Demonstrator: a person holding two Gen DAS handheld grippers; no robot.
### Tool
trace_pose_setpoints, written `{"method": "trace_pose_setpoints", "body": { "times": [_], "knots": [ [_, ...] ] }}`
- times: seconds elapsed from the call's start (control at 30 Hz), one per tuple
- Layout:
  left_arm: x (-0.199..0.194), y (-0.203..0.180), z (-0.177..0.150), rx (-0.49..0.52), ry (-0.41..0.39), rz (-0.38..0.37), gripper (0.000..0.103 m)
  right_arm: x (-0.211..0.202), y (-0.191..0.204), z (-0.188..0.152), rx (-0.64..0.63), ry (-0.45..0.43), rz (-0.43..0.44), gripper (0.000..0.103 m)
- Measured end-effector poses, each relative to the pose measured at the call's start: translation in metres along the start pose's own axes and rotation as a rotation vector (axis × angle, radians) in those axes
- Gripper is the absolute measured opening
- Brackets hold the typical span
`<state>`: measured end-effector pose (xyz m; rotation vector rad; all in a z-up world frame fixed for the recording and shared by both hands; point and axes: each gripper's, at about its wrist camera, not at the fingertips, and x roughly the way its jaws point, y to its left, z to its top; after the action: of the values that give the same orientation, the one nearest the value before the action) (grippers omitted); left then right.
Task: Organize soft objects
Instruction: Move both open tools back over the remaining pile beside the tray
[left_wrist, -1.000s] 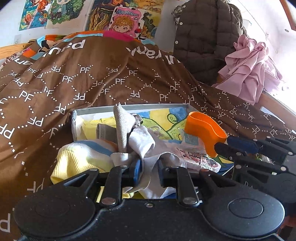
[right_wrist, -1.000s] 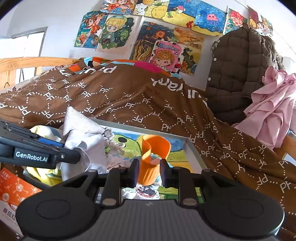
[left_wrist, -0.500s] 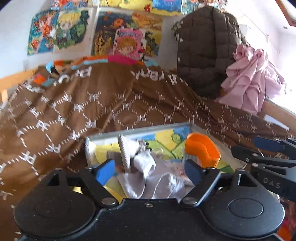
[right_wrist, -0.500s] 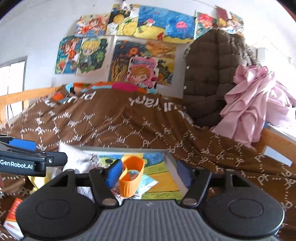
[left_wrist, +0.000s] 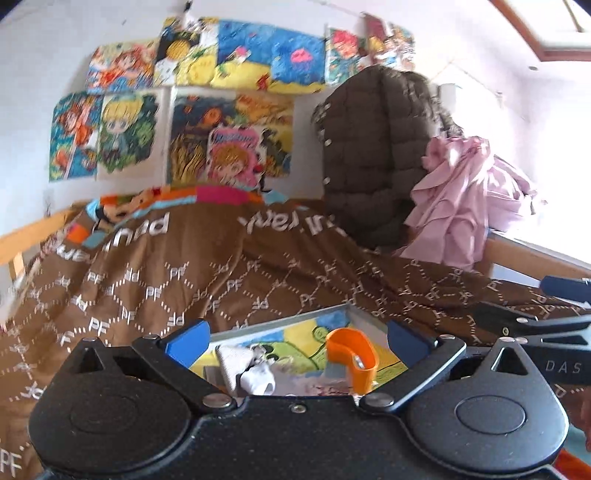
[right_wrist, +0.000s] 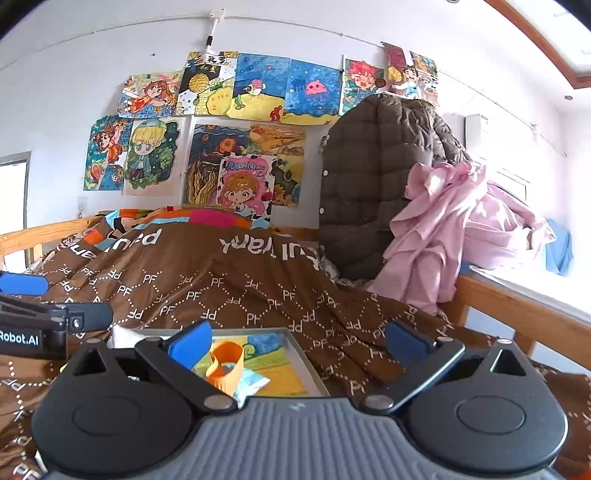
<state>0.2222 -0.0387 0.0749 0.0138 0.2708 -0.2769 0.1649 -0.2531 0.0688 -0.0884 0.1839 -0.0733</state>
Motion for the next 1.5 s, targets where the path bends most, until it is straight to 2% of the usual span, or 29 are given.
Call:
{"method": "trace_pose_setpoints", "body": {
  "times": [0.2, 0.33, 0.53, 0.8, 1.0, 1.27, 1.5],
  "knots": [
    [-0.026, -0.014, -0.002, 0.018, 0.013, -0.008, 0.102, -0.033, -0.010, -0.010, 0.004, 0.022, -0.026, 0.103],
    [-0.040, -0.026, -0.006, 0.056, 0.059, 0.039, 0.102, -0.054, -0.015, -0.016, 0.014, 0.021, -0.035, 0.103],
    [-0.069, -0.044, -0.014, 0.126, 0.070, 0.096, 0.102, -0.083, -0.017, -0.026, 0.011, 0.030, -0.030, 0.103],
    [-0.099, -0.053, -0.039, 0.144, 0.125, 0.112, 0.102, -0.110, -0.011, -0.045, -0.010, 0.106, -0.024, 0.103],
    [-0.112, -0.053, -0.061, 0.147, 0.176, 0.110, 0.102, -0.114, 0.003, -0.068, -0.078, 0.232, -0.034, 0.103],
    [-0.115, -0.059, -0.090, 0.148, 0.265, 0.079, 0.102, -0.099, 0.010, -0.079, -0.106, 0.320, -0.020, 0.103],
    [-0.103, -0.061, -0.108, 0.175, 0.334, 0.059, 0.102, -0.083, 0.007, -0.087, -0.078, 0.401, 0.014, 0.103]
  ]
}}
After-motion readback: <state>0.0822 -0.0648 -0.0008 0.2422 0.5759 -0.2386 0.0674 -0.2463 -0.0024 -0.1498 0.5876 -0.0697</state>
